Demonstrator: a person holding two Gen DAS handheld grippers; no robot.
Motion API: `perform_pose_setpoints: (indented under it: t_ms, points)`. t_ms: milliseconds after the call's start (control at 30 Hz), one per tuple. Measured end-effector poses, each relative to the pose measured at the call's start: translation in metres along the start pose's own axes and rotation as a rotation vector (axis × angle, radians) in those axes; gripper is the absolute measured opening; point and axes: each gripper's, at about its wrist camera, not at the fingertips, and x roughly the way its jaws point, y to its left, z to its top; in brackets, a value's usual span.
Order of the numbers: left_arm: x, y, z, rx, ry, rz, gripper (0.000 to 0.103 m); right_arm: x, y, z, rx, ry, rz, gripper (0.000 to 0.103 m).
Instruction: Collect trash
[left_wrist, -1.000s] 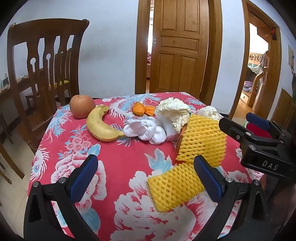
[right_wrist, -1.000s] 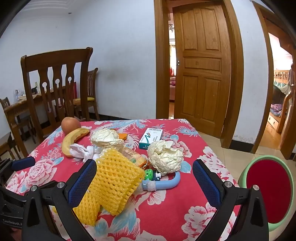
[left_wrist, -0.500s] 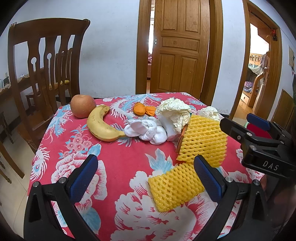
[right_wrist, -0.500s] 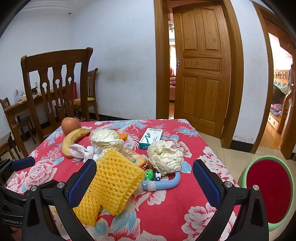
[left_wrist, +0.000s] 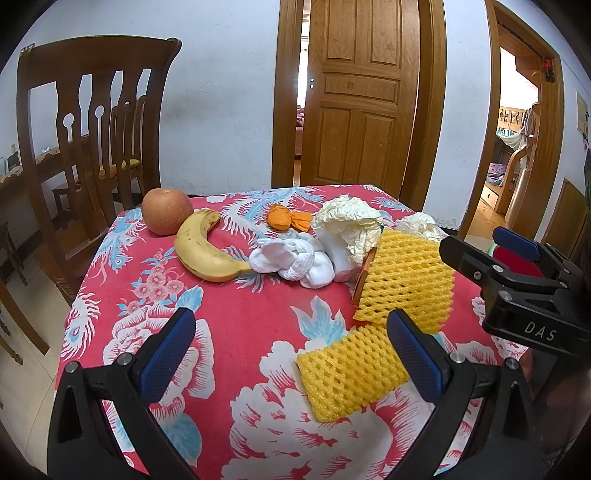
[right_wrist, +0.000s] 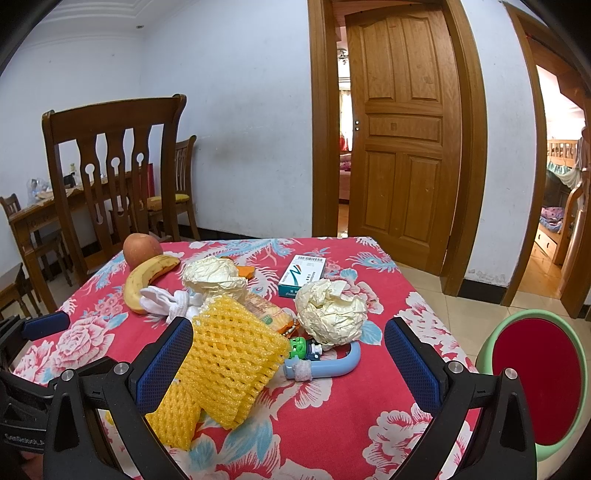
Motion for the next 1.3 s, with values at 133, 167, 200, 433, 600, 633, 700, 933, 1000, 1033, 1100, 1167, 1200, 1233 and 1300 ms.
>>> perform_pose_setpoints:
  t_ms: [133, 167, 200, 433, 600, 633, 700, 933, 1000, 1033, 1100, 1167, 1200, 1233, 1300]
  points:
    - [0.0, 0.0, -0.0001, -0.001, 0.0, 0.0, 0.102, -0.0004, -0.0018, -0.001, 0.001, 0.001, 0.001, 0.103]
    - [0.0, -0.0001, -0.0002, -0.001, -0.001, 0.001, 0.102, -0.0002, -0.0017, -0.0011, 0.001, 0.001, 0.001, 0.103]
    - [-0.0004, 0.0004, -0.0001, -0.003, -0.002, 0.001, 0.102, -0.0001, -0.0015, -0.0012, 0.001, 0.001, 0.001, 0.103]
    - [-0.0012, 0.0023, 0.0006, -0.004, 0.001, 0.003, 0.102, -0.0007, -0.0002, 0.0005, -0.001, -0.003, -0.001, 0.103]
    - [-0.0013, 0.0032, 0.0011, -0.003, 0.002, 0.003, 0.102, 0.0007, 0.0, 0.0004, 0.0, 0.004, 0.001, 0.103]
    - [-0.0013, 0.003, 0.0009, -0.004, 0.001, 0.002, 0.102, 0.0003, 0.0011, 0.0, 0.0, 0.005, 0.002, 0.103]
    - [-0.0009, 0.0027, 0.0009, -0.005, 0.001, 0.003, 0.102, 0.0001, 0.0011, 0.0001, 0.0, 0.003, 0.003, 0.103]
    - [-0.0009, 0.0028, 0.0007, -0.003, 0.001, 0.003, 0.102, 0.0013, 0.0009, -0.0002, -0.004, 0.006, 0.001, 0.103]
    - [-0.0006, 0.0024, 0.0004, -0.004, 0.002, 0.002, 0.102, 0.0013, 0.0008, 0.0, -0.003, 0.006, 0.0, 0.103]
    - [-0.0007, 0.0027, 0.0004, -0.005, 0.001, 0.002, 0.102, 0.0014, 0.0009, 0.0002, -0.002, 0.005, 0.0, 0.103]
    - [-0.0005, 0.0022, 0.0003, -0.004, 0.0, 0.002, 0.102, 0.0014, 0.0006, 0.0005, 0.0, 0.002, 0.001, 0.103]
    - [-0.0005, 0.0023, 0.0003, -0.003, 0.001, 0.002, 0.102, 0.0009, 0.0006, 0.0002, 0.0, 0.0, 0.001, 0.103]
    - [-0.0006, 0.0024, 0.0004, -0.003, 0.001, 0.002, 0.102, 0.0011, 0.0007, 0.0003, -0.001, -0.001, 0.001, 0.103]
    - [-0.0006, 0.0024, 0.0004, -0.003, 0.0, 0.002, 0.102, 0.0008, 0.0008, 0.0002, -0.002, -0.002, 0.001, 0.103]
    - [-0.0005, 0.0024, 0.0005, -0.003, 0.001, 0.002, 0.102, -0.0001, 0.0005, -0.0002, -0.002, -0.003, 0.0, 0.103]
